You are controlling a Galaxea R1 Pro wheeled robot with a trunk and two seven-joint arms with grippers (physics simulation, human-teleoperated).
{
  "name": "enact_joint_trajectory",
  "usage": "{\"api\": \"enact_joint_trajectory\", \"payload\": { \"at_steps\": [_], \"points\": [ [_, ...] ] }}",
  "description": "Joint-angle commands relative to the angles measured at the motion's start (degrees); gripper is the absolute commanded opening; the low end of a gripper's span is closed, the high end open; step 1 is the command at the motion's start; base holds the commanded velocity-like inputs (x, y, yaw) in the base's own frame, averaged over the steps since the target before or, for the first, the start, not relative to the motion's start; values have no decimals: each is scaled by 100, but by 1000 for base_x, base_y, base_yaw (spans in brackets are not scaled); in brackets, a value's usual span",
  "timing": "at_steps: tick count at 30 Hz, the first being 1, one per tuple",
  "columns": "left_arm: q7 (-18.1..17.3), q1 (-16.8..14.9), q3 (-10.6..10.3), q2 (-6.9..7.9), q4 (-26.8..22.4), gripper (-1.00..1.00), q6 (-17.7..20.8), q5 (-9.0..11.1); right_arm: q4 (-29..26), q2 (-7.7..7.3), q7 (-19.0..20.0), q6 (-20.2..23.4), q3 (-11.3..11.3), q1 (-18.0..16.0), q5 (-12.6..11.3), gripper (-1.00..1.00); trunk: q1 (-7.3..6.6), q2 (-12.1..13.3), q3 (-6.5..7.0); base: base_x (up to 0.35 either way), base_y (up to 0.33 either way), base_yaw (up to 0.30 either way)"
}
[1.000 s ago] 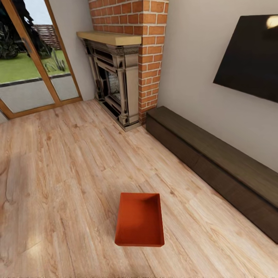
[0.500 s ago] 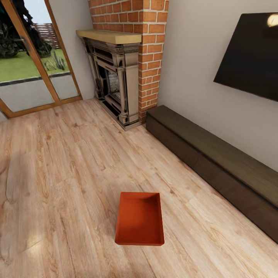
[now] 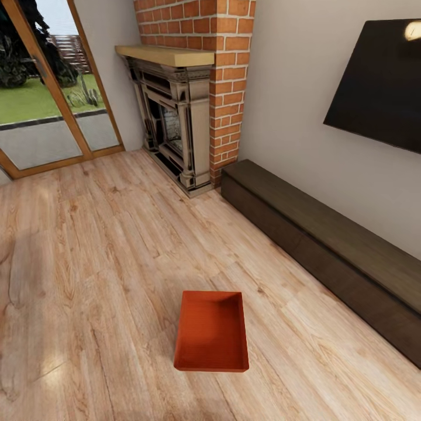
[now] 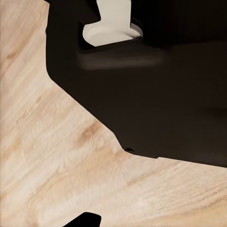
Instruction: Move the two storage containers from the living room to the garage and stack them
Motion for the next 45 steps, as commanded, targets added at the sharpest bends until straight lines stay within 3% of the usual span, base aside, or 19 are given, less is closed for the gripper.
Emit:
{"api": "enact_joint_trajectory", "payload": {
  "at_steps": [1,7,10,12,14,16,21,25,33,36,39,40,41,43,45],
  "points": [
    [-33,-3,-7,2,7,100,-16,54,15,3,38,-26,44,-4,-58,100,2,-6,-6,0,0,0],
    [-52,-15,-8,22,-296,100,30,14,-38,0,32,2,72,8,-37,100,2,-6,-6,0,0,0],
    [-55,-21,-7,51,-1284,100,368,18,-118,-4,41,39,71,-270,-32,100,2,-6,-6,0,0,0],
    [-35,-34,-7,65,-1990,100,977,16,-173,-1,48,174,71,-617,-31,100,2,-6,-6,0,0,0],
    [-13,-46,-7,85,-3080,100,1894,14,-269,5,39,511,69,-1105,-35,100,2,-6,-6,0,0,0],
    [-4,-52,-7,94,-4088,100,2501,13,-458,7,33,751,62,-1519,-37,100,2,-6,-6,0,0,0],
    [17,-76,-5,99,-5128,100,2990,23,-778,13,-214,937,46,-2182,-47,100,2,-6,-6,0,0,0],
    [33,-168,2,104,-5278,100,3183,-17,-850,30,-621,965,42,-2544,-49,100,2,-6,-6,0,0,0],
    [43,-917,10,100,-5305,100,3259,-65,-880,93,-884,940,41,-3252,-35,100,2,-6,-6,0,0,0],
    [47,-1289,11,69,-5095,100,3263,-57,-881,102,-987,922,41,-3461,-31,100,2,-6,-6,0,0,0],
    [52,-1842,14,18,-4454,100,3229,-61,-881,110,-1260,901,41,-3619,-30,100,2,-6,-6,0,0,0],
    [53,-2108,13,-42,-4071,100,3204,-80,-881,110,-1368,892,41,-3659,-32,100,2,-6,-6,0,0,0],
    [51,-2762,1,-310,-3087,100,3119,-151,-881,123,-1521,857,41,-3744,-32,100,2,-6,-6,0,0,0],
    [54,-3014,-4,-480,-2701,100,2886,-380,-873,160,-1564,825,41,-3783,-41,100,2,-6,-6,0,0,0],
    [160,-3130,-2,-744,-2469,100,2650,-834,-847,279,-1585,790,41,-3801,-49,100,2,-6,-6,0,0,0]
  ]
}}
